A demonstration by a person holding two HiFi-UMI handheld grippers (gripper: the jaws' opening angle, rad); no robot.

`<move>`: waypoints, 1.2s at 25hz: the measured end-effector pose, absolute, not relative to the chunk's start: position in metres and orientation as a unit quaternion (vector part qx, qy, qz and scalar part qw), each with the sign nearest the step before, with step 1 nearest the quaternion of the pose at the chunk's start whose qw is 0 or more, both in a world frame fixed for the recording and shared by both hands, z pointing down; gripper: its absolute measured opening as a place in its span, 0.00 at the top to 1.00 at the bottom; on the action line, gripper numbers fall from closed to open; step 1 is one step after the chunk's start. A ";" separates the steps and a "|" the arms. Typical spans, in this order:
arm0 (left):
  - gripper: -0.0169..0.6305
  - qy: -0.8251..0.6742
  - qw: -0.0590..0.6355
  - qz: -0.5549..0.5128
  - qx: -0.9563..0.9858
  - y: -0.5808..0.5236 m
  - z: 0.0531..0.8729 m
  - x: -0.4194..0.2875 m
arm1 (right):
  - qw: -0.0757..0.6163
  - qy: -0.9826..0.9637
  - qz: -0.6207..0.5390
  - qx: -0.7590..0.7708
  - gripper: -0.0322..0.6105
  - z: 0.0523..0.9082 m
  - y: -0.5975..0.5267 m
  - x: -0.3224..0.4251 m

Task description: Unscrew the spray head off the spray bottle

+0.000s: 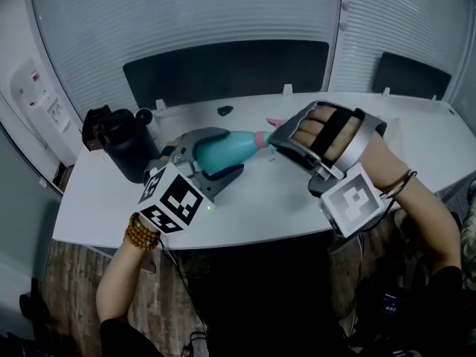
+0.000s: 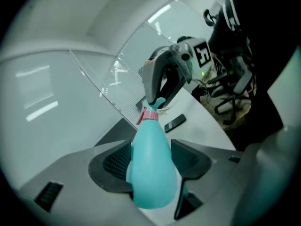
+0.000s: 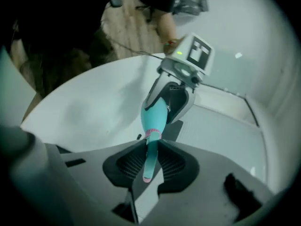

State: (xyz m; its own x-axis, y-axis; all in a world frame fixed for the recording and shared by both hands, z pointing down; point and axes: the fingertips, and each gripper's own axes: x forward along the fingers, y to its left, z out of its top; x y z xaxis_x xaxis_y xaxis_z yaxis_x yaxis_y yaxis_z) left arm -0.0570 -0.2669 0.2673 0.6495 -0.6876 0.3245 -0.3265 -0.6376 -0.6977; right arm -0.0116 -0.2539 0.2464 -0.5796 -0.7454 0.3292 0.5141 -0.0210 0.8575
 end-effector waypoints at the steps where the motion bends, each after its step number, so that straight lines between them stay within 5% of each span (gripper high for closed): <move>1: 0.55 0.282 0.274 -0.281 -0.876 -0.265 0.269 -0.057 | 0.450 -0.499 -0.733 0.103 0.83 0.247 -0.252 -0.011; 7: 0.55 0.192 0.107 -0.184 -0.958 -0.250 0.278 -0.057 | 0.425 -0.390 -0.814 0.073 0.83 0.251 -0.245 -0.009; 14: 0.55 0.206 0.120 -0.176 -0.955 -0.251 0.278 -0.062 | 0.386 -0.434 -0.809 0.090 0.83 0.242 -0.247 -0.007; 18: 0.55 0.228 0.098 -0.124 -0.961 -0.259 0.270 -0.084 | 0.349 -0.641 -0.669 0.140 0.83 0.214 -0.247 0.000; 21: 0.55 0.305 0.175 -0.149 -0.924 -0.273 0.259 -0.101 | 0.217 -0.893 -0.369 0.138 0.80 0.189 -0.249 0.004; 24: 0.55 0.388 0.331 -0.244 -0.825 -0.281 0.252 -0.107 | 0.083 -0.992 -0.040 0.083 0.64 0.184 -0.261 0.006; 27: 0.55 0.412 0.452 -0.306 -0.729 -0.271 0.245 -0.095 | 0.051 -0.993 0.082 0.072 0.60 0.201 -0.275 0.000; 30: 0.55 0.414 0.492 -0.334 -0.689 -0.267 0.241 -0.081 | 0.030 -0.989 0.133 0.063 0.60 0.204 -0.277 -0.005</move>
